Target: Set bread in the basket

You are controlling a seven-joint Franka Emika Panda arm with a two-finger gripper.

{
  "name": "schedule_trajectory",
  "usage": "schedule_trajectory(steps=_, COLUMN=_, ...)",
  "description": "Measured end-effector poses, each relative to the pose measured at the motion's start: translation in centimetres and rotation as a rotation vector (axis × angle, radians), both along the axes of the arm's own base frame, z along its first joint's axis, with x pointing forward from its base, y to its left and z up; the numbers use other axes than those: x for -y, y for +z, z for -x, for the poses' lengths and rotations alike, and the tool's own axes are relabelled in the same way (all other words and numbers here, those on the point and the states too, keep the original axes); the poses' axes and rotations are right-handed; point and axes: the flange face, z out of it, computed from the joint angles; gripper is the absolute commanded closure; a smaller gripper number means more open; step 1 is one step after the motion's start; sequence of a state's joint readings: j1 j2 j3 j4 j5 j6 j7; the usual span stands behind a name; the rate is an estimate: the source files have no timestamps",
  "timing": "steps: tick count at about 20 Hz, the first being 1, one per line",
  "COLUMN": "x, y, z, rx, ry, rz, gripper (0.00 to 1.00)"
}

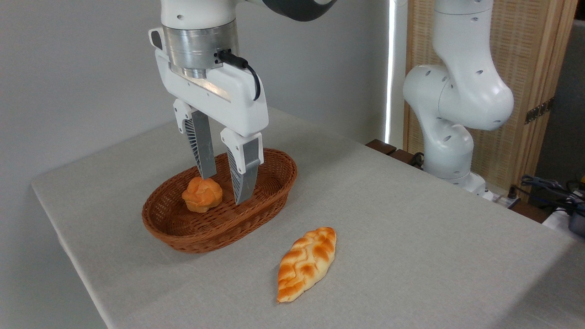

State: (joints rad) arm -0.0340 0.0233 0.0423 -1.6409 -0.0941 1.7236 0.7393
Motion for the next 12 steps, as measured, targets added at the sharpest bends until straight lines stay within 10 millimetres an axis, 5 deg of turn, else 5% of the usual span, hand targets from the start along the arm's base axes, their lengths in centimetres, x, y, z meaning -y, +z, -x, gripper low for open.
schedule_trajectory(steps=12, x=-0.62, y=-0.65, z=0.78, rx=-0.073, ry=0.005, rz=0.002, gripper=0.0)
